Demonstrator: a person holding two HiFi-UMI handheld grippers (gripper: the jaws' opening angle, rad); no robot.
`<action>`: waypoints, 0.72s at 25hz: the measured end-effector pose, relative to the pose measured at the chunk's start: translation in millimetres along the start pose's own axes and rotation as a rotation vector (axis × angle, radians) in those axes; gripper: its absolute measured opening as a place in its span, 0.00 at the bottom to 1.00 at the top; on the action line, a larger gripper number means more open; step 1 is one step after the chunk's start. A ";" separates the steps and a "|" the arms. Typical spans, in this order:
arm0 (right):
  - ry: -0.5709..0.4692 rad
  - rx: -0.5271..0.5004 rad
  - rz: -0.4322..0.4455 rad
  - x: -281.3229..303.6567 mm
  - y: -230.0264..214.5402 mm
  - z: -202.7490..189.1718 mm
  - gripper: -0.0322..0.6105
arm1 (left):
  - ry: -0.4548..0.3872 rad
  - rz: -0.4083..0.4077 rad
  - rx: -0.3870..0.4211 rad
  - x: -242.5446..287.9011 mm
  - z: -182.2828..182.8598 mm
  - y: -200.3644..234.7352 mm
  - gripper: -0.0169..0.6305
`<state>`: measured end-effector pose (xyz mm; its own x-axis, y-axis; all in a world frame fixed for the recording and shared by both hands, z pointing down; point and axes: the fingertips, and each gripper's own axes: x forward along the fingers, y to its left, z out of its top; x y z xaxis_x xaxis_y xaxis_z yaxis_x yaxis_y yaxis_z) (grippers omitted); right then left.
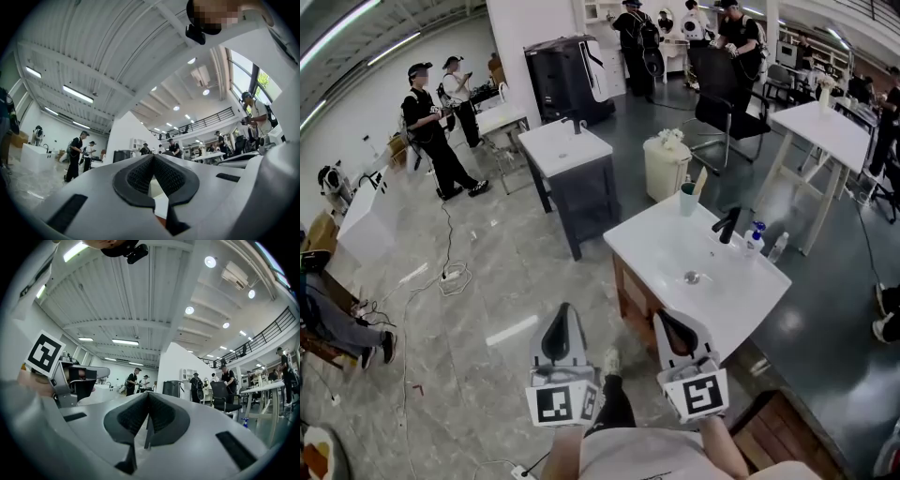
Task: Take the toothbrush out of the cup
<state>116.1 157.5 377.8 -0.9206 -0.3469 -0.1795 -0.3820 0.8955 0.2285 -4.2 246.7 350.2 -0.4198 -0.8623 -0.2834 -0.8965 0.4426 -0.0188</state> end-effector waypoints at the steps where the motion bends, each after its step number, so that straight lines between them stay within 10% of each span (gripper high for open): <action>1: -0.013 -0.024 -0.004 9.4 -5.7 2.8 0.07 | -0.012 0.001 -0.001 12.8 -0.5 4.9 0.05; 18: 0.031 0.008 -0.163 249.3 -118.8 -30.0 0.07 | 0.003 -0.103 -0.082 273.7 -62.6 107.2 0.05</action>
<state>-70.4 -43.7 334.6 -0.8486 -0.4958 -0.1843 -0.5258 0.8288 0.1914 -224.0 42.8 330.6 -0.3250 -0.9028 -0.2815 -0.9434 0.3301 0.0306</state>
